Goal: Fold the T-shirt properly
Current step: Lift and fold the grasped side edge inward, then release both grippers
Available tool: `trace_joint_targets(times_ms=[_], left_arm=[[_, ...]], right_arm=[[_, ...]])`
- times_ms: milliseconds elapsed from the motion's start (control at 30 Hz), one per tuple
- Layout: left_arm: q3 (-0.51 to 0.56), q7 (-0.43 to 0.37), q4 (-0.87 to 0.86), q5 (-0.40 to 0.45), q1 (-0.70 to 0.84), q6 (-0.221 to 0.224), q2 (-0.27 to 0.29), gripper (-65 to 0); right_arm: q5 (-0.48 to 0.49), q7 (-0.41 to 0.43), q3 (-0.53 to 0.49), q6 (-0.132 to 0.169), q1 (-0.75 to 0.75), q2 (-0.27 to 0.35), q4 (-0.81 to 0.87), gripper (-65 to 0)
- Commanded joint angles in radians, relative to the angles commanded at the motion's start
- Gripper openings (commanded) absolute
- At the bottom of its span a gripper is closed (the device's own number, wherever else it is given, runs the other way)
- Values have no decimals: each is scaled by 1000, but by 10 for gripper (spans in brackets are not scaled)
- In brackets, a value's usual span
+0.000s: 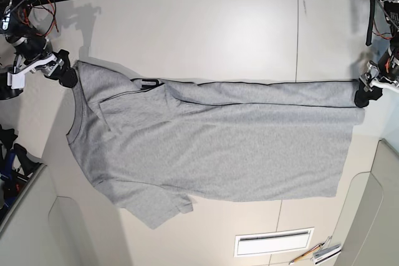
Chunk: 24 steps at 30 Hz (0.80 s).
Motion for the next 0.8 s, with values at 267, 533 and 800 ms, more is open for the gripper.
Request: trace_joint_targets(times_ms=[267,533,800], left_arm=[[24,8,0,4,25,0,39,-170],[24,31,0,5,29,0,39,-173],[24,30,0,4,28,0,39,-621]], right_arm=[[-30,33,-132,0,17,-58,0,-203],[-82,55,-143,-1,54,-85,0,-205],[-97,52,-143,-4,64,-85,0,-600]])
